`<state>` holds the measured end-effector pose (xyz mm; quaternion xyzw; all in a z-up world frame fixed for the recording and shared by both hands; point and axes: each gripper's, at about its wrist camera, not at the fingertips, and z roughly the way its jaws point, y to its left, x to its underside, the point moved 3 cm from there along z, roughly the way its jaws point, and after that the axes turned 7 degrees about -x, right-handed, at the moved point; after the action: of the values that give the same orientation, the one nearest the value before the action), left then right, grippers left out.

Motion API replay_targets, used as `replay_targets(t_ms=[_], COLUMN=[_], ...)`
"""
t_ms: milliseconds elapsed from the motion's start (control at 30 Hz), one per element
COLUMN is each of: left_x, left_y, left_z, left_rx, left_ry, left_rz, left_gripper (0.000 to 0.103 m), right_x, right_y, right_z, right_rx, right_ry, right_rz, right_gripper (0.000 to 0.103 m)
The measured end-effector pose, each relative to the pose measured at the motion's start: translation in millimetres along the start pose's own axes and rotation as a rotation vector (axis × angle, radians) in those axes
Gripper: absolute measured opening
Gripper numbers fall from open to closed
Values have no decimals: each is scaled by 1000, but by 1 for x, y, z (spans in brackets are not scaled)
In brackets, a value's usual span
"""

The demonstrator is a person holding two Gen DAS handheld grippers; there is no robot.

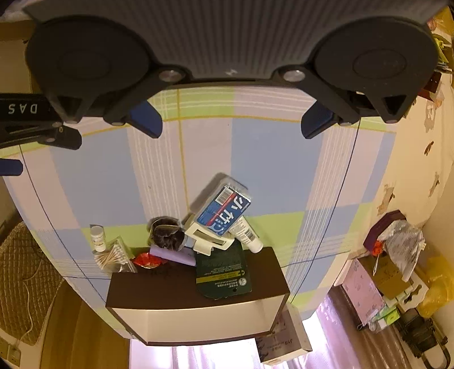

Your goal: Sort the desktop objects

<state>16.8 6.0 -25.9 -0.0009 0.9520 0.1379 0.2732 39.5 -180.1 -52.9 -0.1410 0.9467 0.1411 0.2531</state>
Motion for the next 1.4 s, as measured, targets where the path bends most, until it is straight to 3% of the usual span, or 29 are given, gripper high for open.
replay_targets(t_ms=[1400], left_x=[-14], left_y=[0], left_z=[15], left_rx=[23], left_ry=[53], left_rz=[-53], left_gripper=[103], right_x=[-25], right_y=[-12], right_z=[13], right_rx=[-17], right_ry=[3], right_rz=[-23], right_gripper=[103])
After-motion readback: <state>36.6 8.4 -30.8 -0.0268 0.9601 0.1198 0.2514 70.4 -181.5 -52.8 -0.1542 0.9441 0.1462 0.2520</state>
